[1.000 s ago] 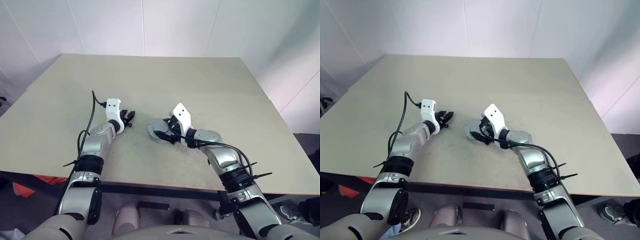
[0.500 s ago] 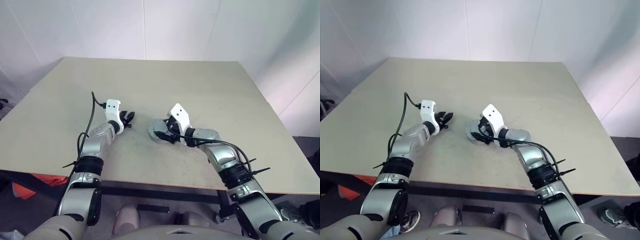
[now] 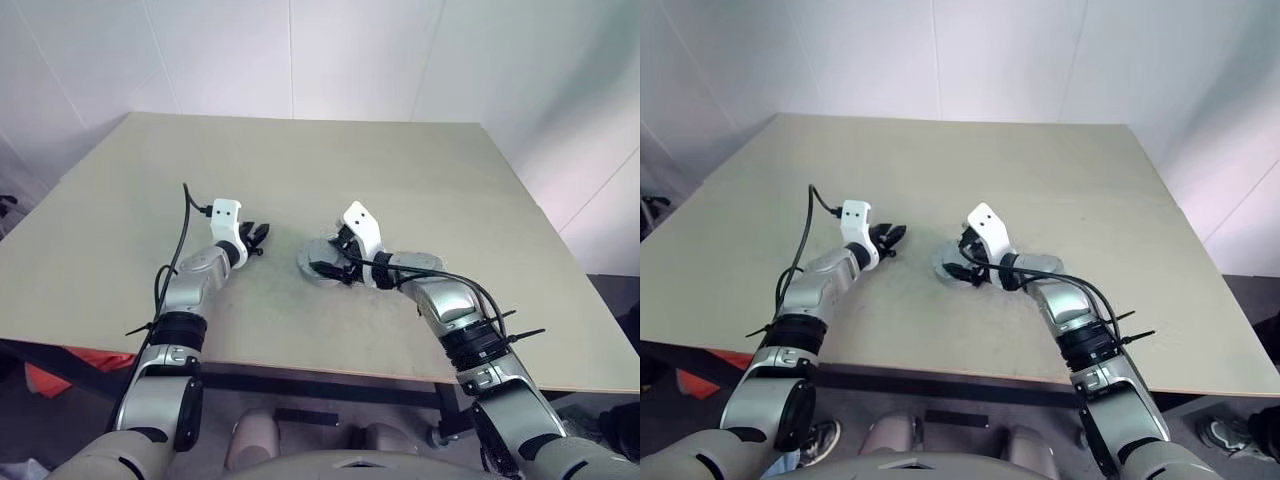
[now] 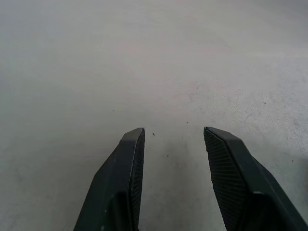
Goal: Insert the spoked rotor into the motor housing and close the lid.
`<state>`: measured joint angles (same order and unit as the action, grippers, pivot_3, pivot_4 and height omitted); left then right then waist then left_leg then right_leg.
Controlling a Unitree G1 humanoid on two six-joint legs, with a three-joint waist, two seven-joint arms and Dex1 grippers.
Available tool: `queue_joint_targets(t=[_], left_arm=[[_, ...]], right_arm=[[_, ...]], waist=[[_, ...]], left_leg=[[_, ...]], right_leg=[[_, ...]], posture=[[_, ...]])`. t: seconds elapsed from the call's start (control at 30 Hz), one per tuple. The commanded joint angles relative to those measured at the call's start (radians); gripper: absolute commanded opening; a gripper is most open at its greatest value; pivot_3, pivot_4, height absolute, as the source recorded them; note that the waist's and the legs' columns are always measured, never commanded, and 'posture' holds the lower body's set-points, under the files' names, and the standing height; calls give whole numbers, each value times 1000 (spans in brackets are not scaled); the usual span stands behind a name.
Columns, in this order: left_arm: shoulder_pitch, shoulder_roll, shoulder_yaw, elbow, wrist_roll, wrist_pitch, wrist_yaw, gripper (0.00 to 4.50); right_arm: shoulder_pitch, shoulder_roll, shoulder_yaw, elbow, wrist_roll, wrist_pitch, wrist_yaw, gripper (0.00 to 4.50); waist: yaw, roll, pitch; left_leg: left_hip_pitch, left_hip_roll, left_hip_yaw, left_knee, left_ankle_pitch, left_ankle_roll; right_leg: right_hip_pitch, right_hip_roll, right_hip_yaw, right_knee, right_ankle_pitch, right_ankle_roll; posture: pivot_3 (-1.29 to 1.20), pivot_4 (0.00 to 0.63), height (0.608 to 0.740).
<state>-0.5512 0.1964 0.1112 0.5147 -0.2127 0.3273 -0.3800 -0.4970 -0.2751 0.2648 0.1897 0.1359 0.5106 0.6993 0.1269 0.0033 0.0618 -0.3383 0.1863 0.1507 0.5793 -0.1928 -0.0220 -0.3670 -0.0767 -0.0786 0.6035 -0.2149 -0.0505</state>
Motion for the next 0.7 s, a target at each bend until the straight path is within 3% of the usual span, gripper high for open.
queue_joint_targets(t=[0.03,0.23,0.7], left_arm=[[-9,6,0,-42,-1,-7,-2,2094],[-4,7,0,-45,-1,-6,-1,2094],[-17,6,-4,-28,4,-13,-7,2094]], right_arm=[[24,-25,-1,54,-31,44,-19,3118],[32,-10,-38,-7,-3,-63,-16,3118],[44,-3,-55,-121,33,-90,10,3118]], waist=[[0,0,0],[0,0,0],[-3,0,0]], left_leg=[[0,0,0,0,0,0],[-2,0,0,0,0,0],[-27,0,0,1,1,-1]], right_leg=[[0,0,0,0,0,0],[-1,0,0,-1,0,0],[-26,0,0,2,4,-6]], posture=[[0,0,740],[0,0,740],[0,0,740]])
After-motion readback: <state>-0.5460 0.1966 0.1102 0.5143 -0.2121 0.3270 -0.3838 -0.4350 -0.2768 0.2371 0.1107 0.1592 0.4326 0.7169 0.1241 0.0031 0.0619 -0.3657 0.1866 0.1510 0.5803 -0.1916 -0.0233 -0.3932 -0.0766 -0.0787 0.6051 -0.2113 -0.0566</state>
